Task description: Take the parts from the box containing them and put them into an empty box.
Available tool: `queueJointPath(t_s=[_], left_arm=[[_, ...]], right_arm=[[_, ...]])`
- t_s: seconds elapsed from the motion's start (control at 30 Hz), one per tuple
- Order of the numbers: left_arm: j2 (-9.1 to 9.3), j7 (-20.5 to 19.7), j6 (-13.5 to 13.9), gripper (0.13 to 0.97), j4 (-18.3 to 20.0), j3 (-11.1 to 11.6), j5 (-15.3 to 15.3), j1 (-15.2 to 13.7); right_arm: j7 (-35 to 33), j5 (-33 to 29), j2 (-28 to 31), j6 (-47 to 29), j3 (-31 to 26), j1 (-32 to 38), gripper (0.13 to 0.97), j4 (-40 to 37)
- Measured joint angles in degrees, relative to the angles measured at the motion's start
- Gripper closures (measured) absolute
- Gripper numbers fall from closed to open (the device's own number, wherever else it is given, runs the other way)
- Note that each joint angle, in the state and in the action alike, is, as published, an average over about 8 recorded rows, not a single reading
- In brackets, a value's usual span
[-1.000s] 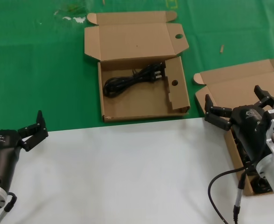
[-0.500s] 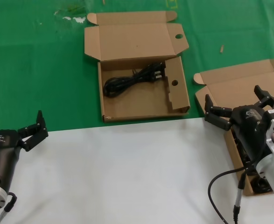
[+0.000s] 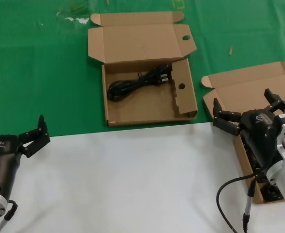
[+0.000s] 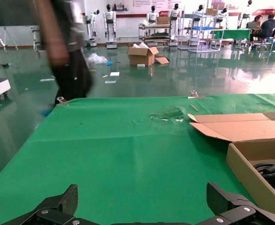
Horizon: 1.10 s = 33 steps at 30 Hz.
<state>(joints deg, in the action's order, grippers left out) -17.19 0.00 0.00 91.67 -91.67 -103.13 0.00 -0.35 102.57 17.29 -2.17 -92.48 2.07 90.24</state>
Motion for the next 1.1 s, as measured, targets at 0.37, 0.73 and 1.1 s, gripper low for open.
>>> queueJointPath(t_s=[0.37,0.73,1.1], left_arm=[[0.0,0.0,0.0,0.132,0.0,0.0,0.0,0.0],[0.0,0.0,0.0,0.132,0.0,0.0,0.0,0.0],[0.0,0.0,0.0,0.132,0.0,0.0,0.0,0.0]], right_arm=[[0.0,0.0,0.0,0.0,0.0,0.0,0.129,0.0],[0.0,0.0,0.0,0.0,0.0,0.0,0.129,0.0],[0.0,0.0,0.0,0.0,0.0,0.0,0.129,0.0]])
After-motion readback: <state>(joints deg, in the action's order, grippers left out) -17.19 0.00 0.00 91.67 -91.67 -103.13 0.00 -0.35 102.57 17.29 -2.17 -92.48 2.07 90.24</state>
